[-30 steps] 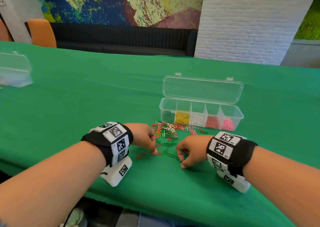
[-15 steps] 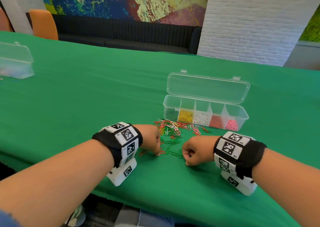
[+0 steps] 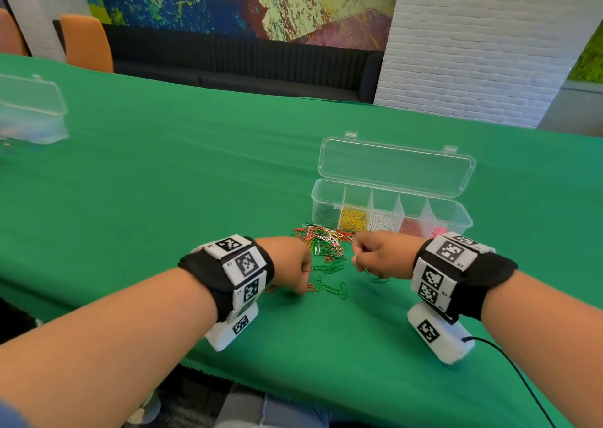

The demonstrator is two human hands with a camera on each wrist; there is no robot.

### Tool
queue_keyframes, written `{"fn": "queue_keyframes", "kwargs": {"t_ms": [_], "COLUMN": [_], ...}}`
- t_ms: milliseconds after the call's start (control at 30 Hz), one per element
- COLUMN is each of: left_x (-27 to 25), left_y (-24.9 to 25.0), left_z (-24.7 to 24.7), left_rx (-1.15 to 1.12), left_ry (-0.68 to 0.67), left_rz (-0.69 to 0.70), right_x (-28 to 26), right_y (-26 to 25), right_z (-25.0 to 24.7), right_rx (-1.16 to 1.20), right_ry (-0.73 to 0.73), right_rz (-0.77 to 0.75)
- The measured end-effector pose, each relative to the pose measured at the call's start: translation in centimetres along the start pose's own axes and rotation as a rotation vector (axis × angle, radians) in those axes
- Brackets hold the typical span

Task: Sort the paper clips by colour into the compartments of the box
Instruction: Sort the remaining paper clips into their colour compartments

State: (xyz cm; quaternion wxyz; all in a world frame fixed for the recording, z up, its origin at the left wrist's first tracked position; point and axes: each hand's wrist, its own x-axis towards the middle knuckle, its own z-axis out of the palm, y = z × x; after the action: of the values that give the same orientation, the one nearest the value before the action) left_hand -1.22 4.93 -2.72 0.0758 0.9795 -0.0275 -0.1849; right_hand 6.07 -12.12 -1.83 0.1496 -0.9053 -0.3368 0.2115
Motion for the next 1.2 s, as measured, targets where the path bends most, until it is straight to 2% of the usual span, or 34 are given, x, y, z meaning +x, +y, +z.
{"fn": "queue_keyframes", "kwargs": {"t_ms": [200, 333, 467, 567, 667, 733, 833, 1000, 1100, 1200], "left_x": [-0.1, -0.2, -0.2, -0.3, -0.5, -0.7, -1.3, -1.4, -1.2, -1.2], "left_y": [0.1, -0.2, -0.5, -0.7, -1.4, -1.9, -2.3, -2.3, -2.3, -2.4], "left_z": [0.2, 0.1, 0.1, 0.0, -0.6, -1.2, -1.7, -0.8, -0.4, -0.4], "left_rx": [0.028, 0.001, -0.024, -0.058, -0.101, -0.090, 0.022, 0.125, 0.080, 0.049], "left_ry": [-0.027, 0.006, 0.003, 0.001, 0.069, 0.110, 0.063, -0.025, -0.029, -0.049], "left_rz": [0.011, 0.023, 0.061, 0.062, 0.026, -0.013, -0.070, -0.150, -0.140, -0.130], "right_x": [0.3, 0.5, 0.8, 0.9, 0.9, 0.7, 0.6, 0.8, 1.3, 1.7], "right_y": [0.2, 0.5, 0.6, 0.6, -0.1, -1.0, -2.3, -4.4, -4.9, -5.2], "right_z": [-0.3, -0.1, -0.2, -0.2, -0.2, 0.2, 0.9, 1.9, 2.8, 3.2], "right_rx": [0.200, 0.327, 0.357, 0.388, 0.420, 0.376, 0.278, -0.329, -0.443, -0.432], "right_ry": [0.007, 0.067, 0.113, 0.109, 0.045, -0.018, -0.103, -0.144, -0.129, -0.111], "right_rz": [0.074, 0.102, 0.101, 0.131, 0.147, 0.141, 0.104, -0.013, 0.022, 0.032]}}
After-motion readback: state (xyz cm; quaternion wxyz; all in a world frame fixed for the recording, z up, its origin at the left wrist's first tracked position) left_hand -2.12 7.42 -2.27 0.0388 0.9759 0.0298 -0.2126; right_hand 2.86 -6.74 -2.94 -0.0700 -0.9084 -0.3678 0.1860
